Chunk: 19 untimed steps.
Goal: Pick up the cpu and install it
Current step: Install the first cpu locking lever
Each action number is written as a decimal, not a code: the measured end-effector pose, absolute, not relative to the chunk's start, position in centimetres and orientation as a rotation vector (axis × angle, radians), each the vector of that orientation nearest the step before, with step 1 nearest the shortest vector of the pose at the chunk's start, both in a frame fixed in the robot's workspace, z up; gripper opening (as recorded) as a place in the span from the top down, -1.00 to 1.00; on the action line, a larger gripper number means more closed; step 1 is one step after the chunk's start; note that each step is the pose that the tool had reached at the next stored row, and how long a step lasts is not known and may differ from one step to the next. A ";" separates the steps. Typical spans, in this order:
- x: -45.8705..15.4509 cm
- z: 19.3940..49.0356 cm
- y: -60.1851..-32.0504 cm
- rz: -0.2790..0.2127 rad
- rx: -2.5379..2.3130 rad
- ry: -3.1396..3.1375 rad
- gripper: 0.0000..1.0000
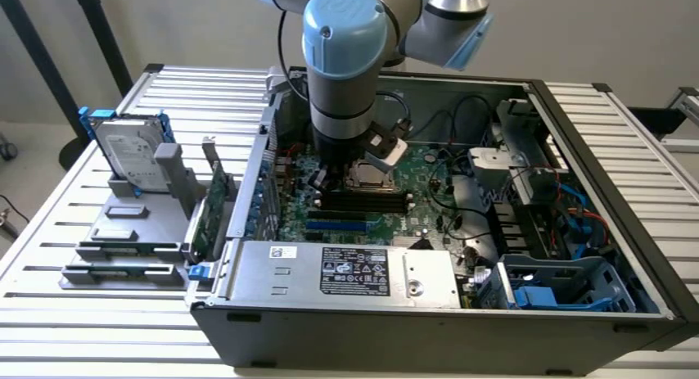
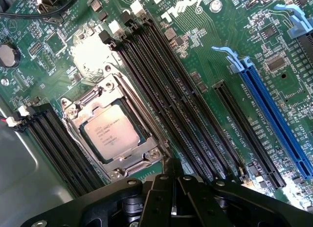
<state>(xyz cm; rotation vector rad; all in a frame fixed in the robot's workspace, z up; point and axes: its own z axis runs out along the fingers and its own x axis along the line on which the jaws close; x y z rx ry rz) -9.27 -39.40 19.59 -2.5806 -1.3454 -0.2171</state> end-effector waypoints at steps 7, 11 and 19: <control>-9.3 19.6 -39.4 -0.210 -2.590 -1.350 0.79; -9.3 19.6 -39.4 -0.206 -2.595 -1.353 0.79; -9.3 20.4 -39.4 -0.204 -2.597 -1.354 0.79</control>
